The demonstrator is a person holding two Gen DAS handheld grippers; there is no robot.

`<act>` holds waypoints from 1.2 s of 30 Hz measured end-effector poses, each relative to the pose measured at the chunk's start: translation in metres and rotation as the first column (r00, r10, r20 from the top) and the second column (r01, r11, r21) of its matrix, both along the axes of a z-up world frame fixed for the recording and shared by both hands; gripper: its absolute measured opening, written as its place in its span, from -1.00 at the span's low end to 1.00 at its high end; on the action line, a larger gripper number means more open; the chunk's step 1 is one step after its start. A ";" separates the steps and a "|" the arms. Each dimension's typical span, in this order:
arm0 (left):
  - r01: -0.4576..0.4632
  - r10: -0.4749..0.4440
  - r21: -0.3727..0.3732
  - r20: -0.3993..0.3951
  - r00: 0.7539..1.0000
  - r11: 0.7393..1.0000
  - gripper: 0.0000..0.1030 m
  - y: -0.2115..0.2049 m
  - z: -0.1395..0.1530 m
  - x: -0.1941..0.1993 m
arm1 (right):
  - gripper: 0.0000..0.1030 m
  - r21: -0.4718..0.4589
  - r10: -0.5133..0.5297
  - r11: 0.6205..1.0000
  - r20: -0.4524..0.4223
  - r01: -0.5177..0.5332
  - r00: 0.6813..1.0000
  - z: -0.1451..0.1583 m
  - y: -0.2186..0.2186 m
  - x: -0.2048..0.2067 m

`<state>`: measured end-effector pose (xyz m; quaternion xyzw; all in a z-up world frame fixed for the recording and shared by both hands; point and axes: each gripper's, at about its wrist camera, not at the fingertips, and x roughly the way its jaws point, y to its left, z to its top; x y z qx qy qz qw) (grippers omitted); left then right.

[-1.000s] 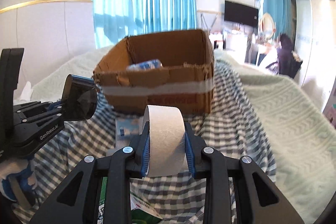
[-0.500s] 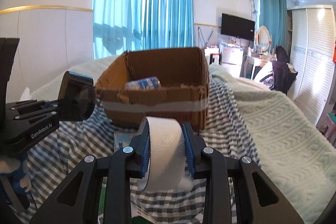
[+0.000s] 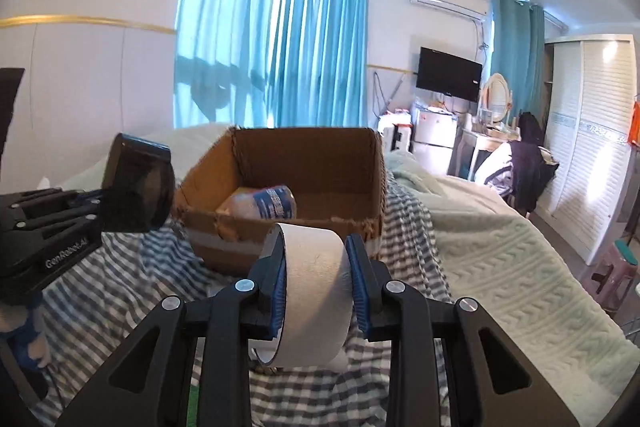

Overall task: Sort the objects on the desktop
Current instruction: 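Lift the black clip and tape roll with both grippers and carry them over the box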

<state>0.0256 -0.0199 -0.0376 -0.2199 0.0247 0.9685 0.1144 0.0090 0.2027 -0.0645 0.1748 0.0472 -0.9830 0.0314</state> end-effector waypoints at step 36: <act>0.036 -0.034 0.013 -0.133 0.991 0.999 -0.85 0.016 0.067 -0.066 | -0.49 0.023 -0.003 1.000 -0.185 0.007 0.983 0.097 -0.015 -0.061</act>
